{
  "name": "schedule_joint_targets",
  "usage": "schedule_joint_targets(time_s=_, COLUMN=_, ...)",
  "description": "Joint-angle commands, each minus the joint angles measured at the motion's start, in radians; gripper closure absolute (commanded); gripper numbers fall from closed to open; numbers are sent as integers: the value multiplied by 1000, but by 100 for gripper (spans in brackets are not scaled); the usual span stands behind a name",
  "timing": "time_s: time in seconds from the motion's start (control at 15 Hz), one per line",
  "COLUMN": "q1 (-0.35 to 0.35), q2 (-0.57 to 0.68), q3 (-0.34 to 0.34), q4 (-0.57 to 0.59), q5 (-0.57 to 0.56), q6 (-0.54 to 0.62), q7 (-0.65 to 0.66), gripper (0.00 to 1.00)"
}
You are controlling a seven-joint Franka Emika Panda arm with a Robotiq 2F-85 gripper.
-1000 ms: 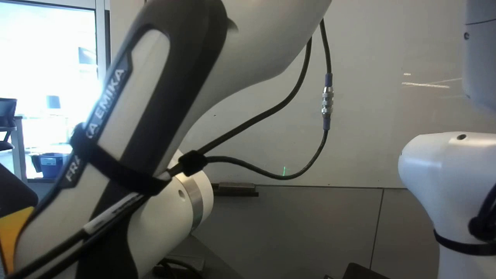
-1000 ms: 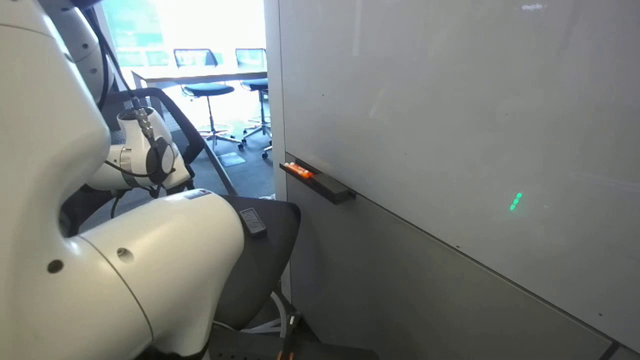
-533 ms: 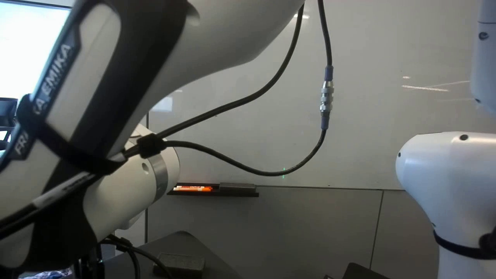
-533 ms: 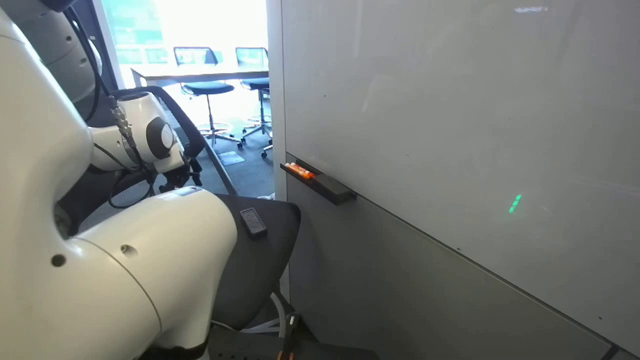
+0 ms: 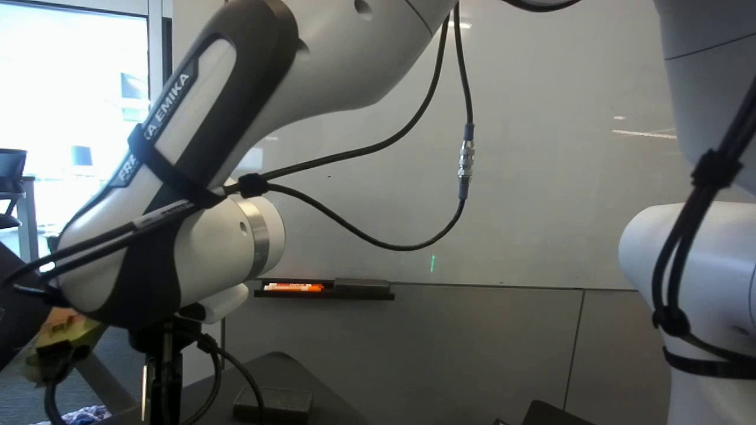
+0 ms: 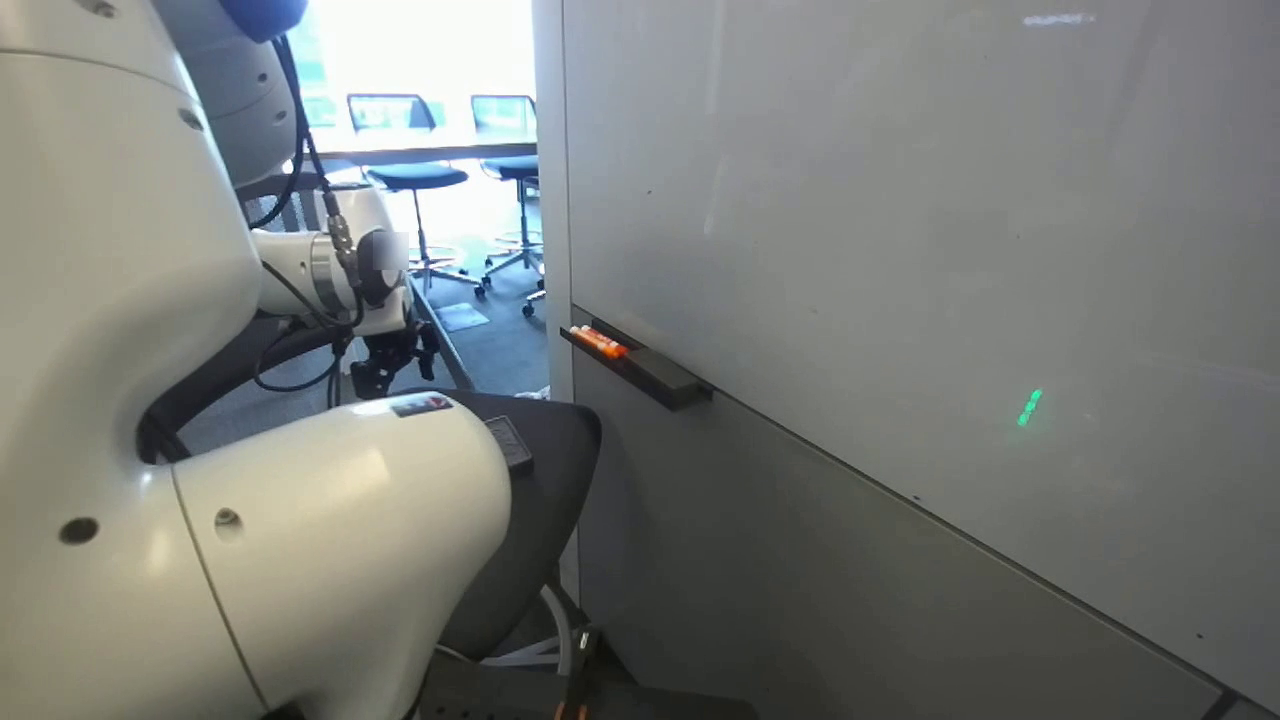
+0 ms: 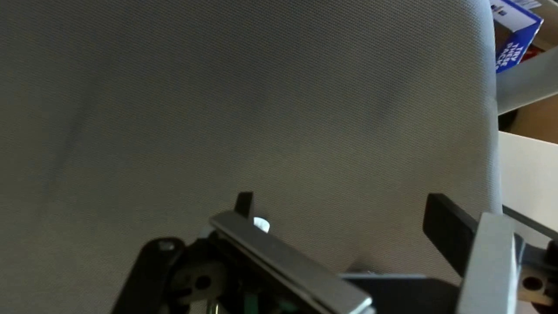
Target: Get the marker from the chair and use it to write on the white board
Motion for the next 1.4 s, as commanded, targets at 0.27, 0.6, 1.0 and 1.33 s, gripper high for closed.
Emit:
schedule_joint_targets(time_s=0.27, q1=-277, q2=-86, q3=253, q4=-113, q5=-77, q6=72, q7=67, gripper=0)
schedule_joint_targets(time_s=0.6, q1=-362, q2=-79, q3=304, q4=-163, q5=-136, q6=149, q7=86, gripper=0)
schedule_joint_targets(time_s=1.0, q1=-436, q2=-49, q3=362, q4=-179, q5=-151, q6=159, q7=91, gripper=0)
schedule_joint_targets(time_s=1.33, q1=-473, q2=-3, q3=414, q4=-177, q5=-132, q6=221, q7=60, gripper=0)
